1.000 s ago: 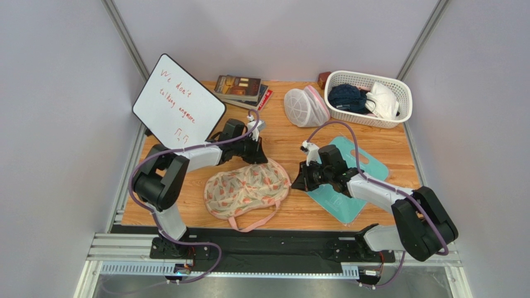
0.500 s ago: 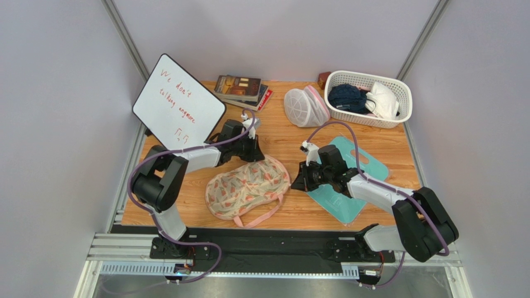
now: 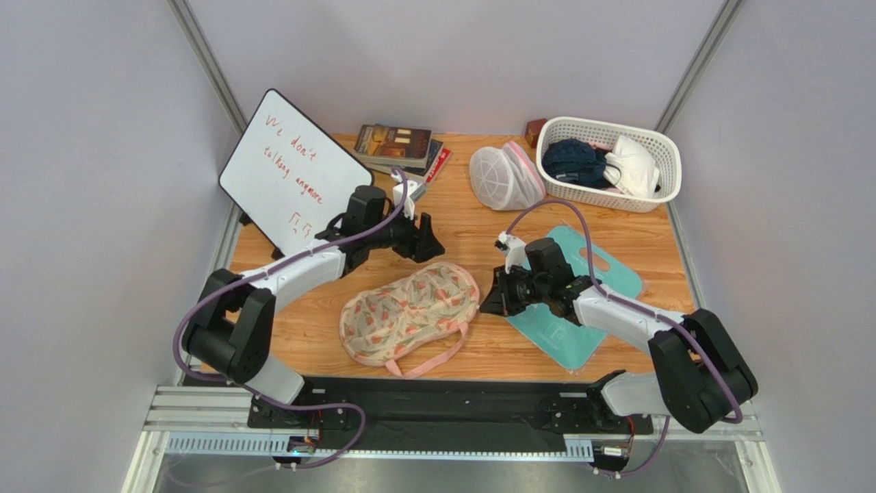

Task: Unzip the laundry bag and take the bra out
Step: Unzip the laundry bag at the center of the board.

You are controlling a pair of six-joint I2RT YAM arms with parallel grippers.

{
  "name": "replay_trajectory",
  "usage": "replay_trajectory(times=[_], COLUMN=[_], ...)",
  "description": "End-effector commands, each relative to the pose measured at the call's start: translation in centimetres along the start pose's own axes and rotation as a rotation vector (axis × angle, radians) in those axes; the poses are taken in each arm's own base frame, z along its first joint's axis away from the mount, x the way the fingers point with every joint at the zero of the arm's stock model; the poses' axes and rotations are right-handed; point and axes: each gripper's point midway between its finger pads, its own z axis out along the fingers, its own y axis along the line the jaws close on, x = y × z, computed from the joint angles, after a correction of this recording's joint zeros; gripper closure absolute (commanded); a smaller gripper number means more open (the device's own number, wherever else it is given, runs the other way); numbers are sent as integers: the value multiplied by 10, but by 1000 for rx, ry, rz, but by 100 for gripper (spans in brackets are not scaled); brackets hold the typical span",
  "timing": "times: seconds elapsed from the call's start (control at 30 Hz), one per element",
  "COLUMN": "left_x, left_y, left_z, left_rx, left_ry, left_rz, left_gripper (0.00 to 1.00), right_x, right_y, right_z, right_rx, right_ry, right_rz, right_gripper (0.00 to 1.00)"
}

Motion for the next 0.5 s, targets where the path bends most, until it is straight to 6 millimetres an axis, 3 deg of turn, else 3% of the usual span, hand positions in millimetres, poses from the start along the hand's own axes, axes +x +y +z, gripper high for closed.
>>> replay_trajectory(times=[0.0, 0.03, 0.17, 0.23, 0.27, 0.47], left_x=[-10, -1, -4, 6, -1, 7], left_y=[-35, -40, -59, -62, -65, -63], left_z=[9, 17, 36, 45, 48, 68], left_rx=[217, 267, 393, 453, 476, 542], left_ry=[11, 42, 54, 103, 97, 134], left_rz=[126, 122, 184, 173, 189, 175], left_gripper=[28, 28, 27, 27, 27, 26], right_x=[-23, -21, -19, -17, -18, -19], right_y=[18, 18, 19, 20, 18, 17], right_z=[-4, -5, -7, -7, -7, -10], right_rx=[-58, -62, -70, -79, -77, -94], right_ry=[-52, -50, -48, -44, -47, -50], right_rz=[-39, -39, -45, -47, -45, -46], right_gripper=[100, 100, 100, 100, 100, 100])
